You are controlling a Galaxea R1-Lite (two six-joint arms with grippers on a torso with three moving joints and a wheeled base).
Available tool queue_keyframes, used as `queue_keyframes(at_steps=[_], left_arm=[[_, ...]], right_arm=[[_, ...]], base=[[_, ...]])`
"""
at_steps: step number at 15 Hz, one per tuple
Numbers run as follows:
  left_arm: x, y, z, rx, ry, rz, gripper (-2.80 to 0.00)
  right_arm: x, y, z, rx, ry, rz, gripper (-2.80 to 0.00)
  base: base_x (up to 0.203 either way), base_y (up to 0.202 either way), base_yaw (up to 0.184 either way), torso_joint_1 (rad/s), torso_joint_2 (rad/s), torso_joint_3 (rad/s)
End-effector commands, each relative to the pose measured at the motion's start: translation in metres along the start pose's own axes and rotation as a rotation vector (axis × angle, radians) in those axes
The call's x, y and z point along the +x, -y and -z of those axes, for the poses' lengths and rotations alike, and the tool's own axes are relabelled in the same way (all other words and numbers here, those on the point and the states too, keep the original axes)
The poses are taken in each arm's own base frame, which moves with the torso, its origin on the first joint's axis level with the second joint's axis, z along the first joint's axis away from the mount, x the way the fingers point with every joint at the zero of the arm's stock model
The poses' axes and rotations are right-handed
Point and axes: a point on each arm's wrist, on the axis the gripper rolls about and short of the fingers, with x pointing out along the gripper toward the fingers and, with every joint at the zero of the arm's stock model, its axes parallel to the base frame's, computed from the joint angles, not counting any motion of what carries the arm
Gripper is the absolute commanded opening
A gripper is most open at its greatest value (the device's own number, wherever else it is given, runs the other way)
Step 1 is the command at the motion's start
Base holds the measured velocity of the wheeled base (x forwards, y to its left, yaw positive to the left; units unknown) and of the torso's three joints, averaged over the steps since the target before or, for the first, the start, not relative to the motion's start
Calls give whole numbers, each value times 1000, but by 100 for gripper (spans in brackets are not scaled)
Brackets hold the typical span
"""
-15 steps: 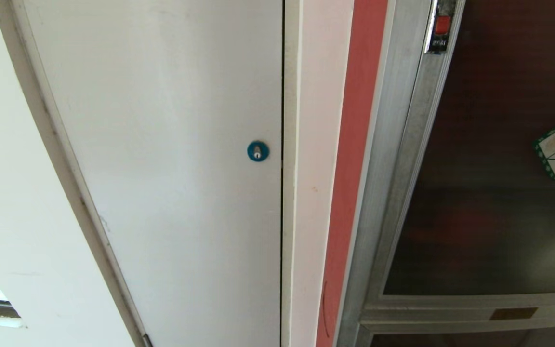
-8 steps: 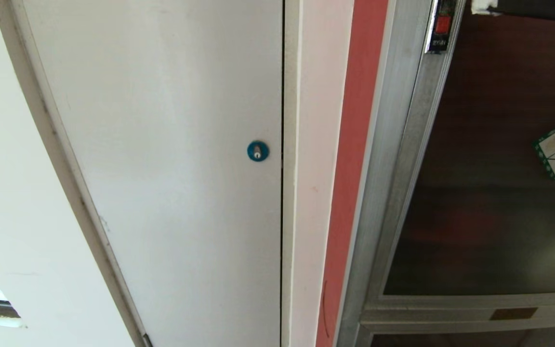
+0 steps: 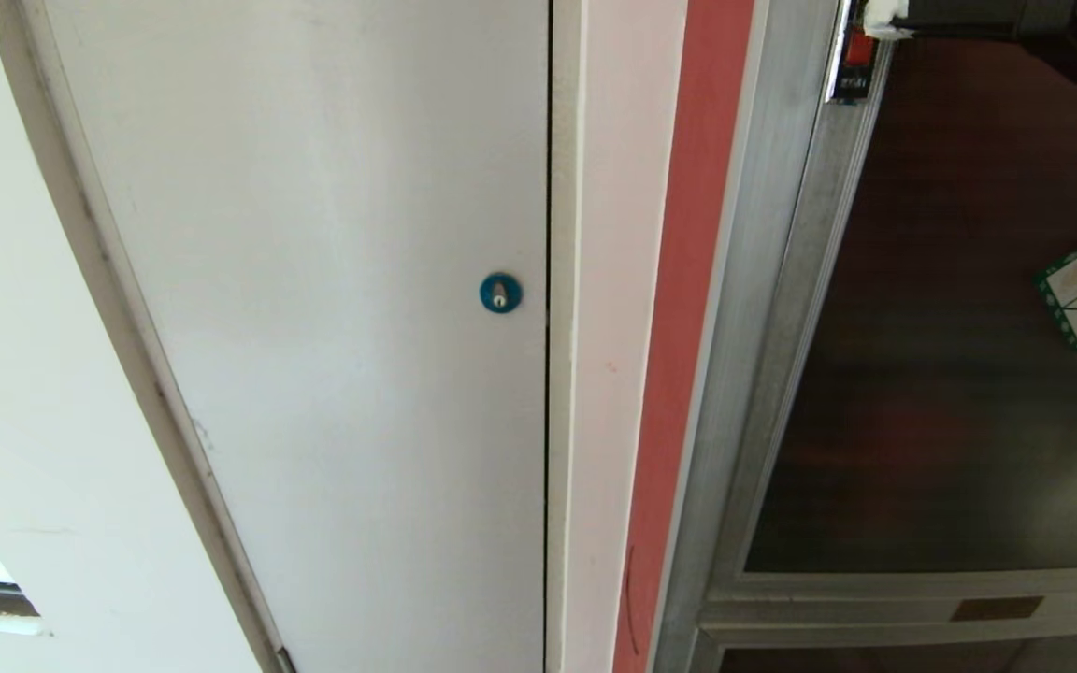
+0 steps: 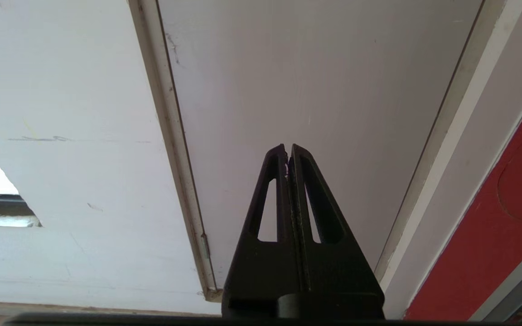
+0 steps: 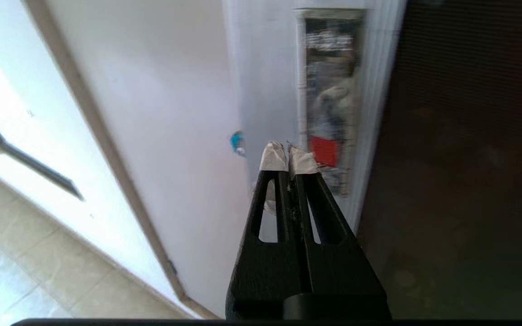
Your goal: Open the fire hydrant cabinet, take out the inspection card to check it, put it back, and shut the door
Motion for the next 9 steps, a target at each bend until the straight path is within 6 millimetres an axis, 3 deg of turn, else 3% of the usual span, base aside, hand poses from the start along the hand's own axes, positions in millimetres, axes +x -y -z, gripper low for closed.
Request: queue_keyframes(at_steps=[1, 9], left_arm=[[0, 0, 0, 0, -1, 0, -280], [0, 0, 0, 0, -1, -1, -280]], right_arm=[[2, 9, 1, 6, -3, 41, -280], [16, 18, 11, 16, -44, 74, -280]], base=[[0, 0, 0, 0, 0, 0], [0, 0, 0, 0, 0, 0]])
